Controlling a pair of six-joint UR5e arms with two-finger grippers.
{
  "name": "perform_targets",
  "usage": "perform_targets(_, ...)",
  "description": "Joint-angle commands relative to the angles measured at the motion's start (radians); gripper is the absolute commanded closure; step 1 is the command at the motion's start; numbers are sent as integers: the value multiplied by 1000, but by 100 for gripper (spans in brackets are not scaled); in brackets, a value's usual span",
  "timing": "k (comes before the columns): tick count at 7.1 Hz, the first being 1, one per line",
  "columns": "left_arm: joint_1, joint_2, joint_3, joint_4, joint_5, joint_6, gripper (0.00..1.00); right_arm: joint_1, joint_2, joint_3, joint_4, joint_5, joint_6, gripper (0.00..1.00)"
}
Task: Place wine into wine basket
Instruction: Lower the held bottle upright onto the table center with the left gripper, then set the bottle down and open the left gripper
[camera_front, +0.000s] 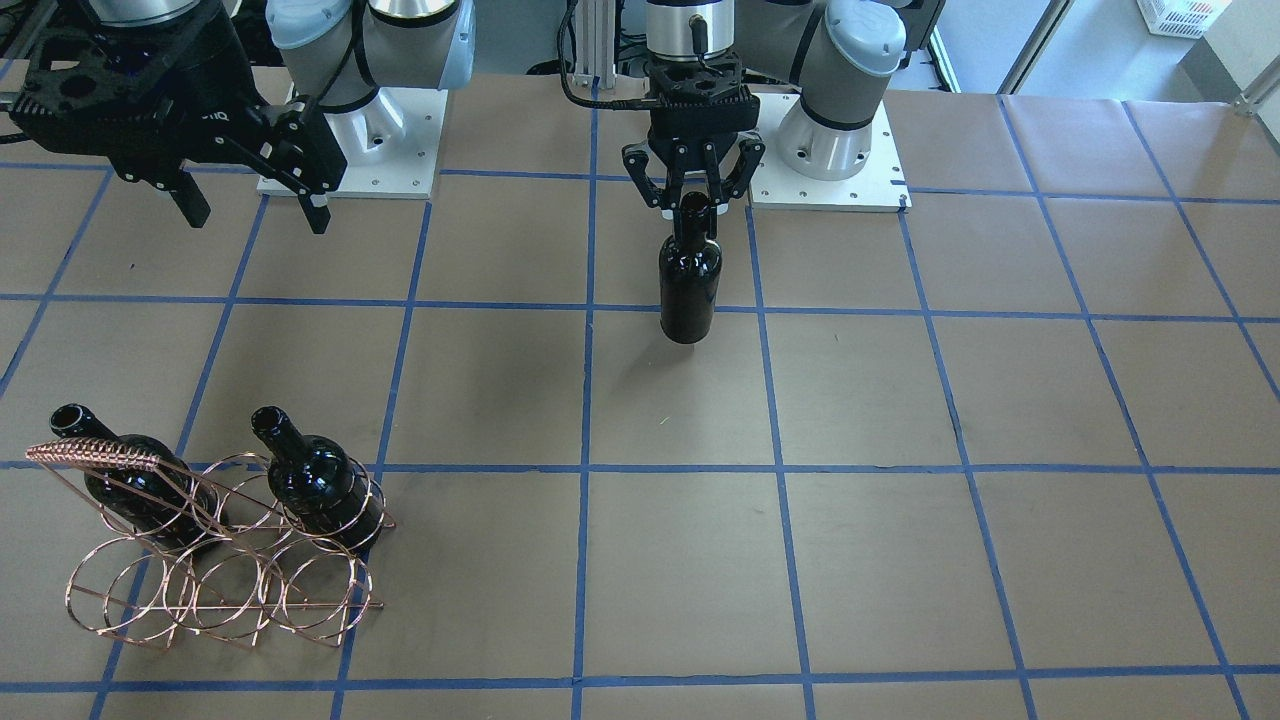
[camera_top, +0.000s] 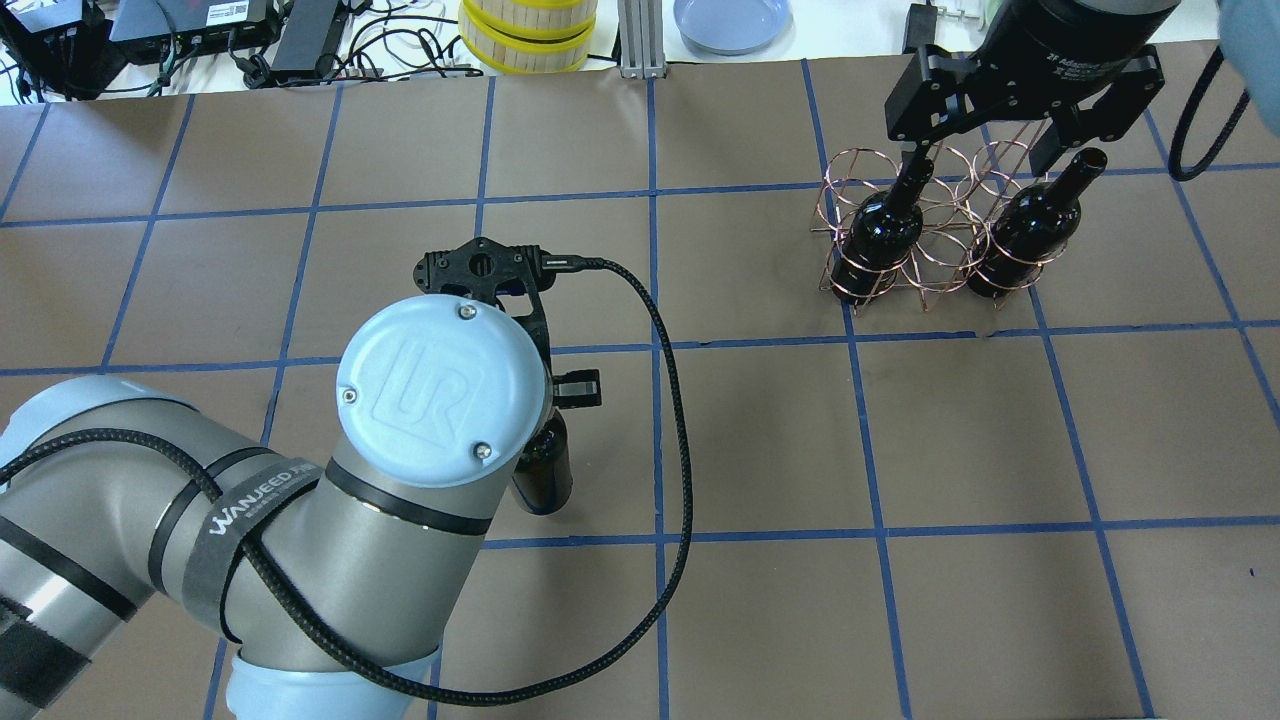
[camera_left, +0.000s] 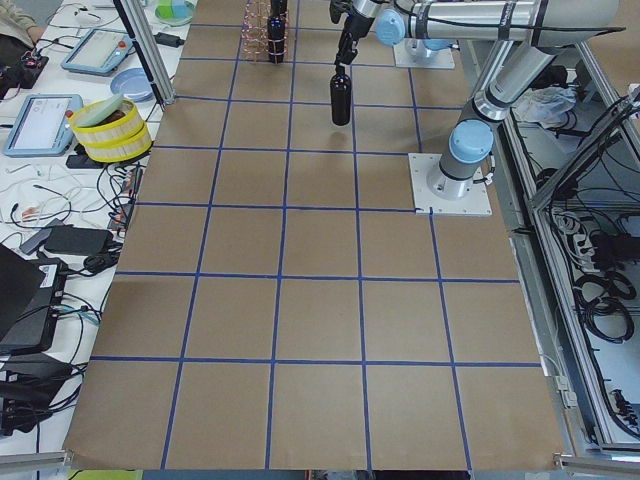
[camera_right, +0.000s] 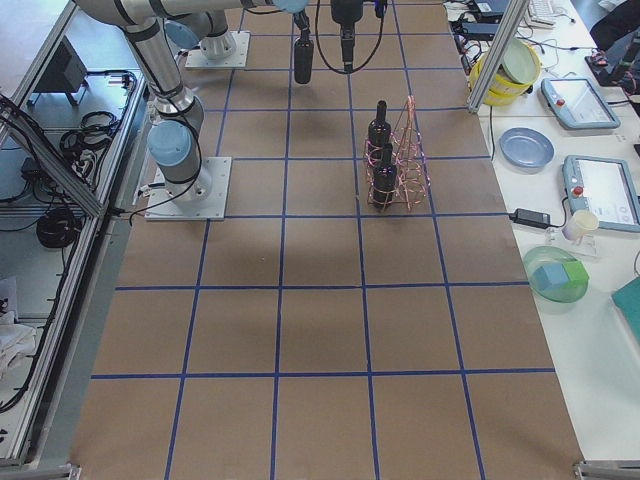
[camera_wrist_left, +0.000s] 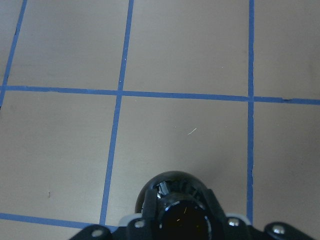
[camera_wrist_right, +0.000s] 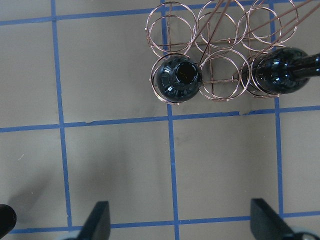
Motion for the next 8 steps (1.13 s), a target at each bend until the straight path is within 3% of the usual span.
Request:
perform_targets(1,7,-10,-2,40,0,2,100,-1,0,0,0,0,0,0)
perform_targets(8,27,-42,-27,64,-34,1,100,0,0,0,0,0,0,0)
